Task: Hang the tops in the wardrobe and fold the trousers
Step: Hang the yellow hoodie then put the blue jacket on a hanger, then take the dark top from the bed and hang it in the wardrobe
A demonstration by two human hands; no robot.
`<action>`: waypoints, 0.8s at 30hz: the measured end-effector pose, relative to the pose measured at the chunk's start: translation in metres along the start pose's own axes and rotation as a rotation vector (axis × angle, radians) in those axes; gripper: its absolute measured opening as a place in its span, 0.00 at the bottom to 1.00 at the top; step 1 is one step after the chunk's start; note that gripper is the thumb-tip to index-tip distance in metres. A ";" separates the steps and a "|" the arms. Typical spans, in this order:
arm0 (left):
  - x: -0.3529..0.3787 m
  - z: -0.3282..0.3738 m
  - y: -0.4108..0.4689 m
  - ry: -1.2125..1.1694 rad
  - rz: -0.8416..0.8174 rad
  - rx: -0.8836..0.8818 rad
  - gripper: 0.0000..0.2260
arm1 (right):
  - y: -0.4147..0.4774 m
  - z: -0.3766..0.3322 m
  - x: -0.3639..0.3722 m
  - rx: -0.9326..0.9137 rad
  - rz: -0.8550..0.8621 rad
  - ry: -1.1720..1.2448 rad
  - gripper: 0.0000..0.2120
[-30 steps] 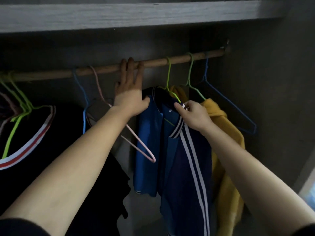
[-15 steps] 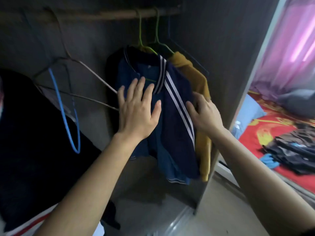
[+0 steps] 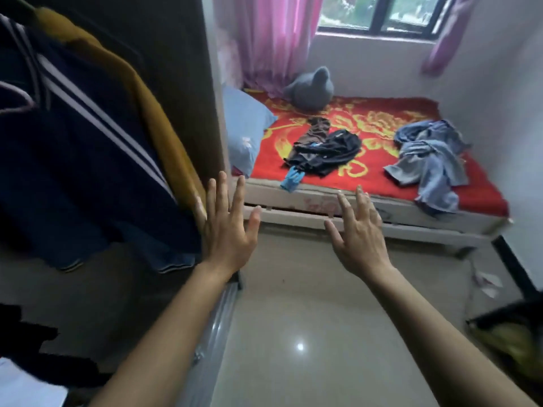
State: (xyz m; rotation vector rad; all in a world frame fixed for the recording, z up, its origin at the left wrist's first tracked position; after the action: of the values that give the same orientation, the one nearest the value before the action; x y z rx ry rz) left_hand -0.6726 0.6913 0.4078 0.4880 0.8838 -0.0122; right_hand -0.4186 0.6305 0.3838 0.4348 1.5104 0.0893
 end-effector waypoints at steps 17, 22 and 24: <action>0.232 0.449 -0.287 -0.233 -0.610 0.688 0.31 | -0.471 0.389 -0.119 0.836 -0.142 -0.289 0.35; 0.268 0.519 -0.378 -0.189 -0.777 0.769 0.32 | -0.588 0.441 -0.131 1.026 -0.204 -0.287 0.35; 0.277 0.531 -0.393 -0.178 -0.804 0.800 0.31 | -0.608 0.453 -0.125 1.058 -0.232 -0.284 0.35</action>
State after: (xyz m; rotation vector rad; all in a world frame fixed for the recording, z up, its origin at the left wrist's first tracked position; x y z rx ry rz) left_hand -0.1846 0.1732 0.3259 0.8222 0.8274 -1.1623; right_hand -0.1136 -0.0694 0.3003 1.0463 1.2134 -0.9545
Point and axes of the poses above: each hand's wrist, its own y-axis towards the middle knuckle, its own x-axis out of the palm, z = x × y, the point moved 6 cm from there along y, towards the middle knuckle, and after that the axes turned 15 degrees about -y, right-handed, at the moved point
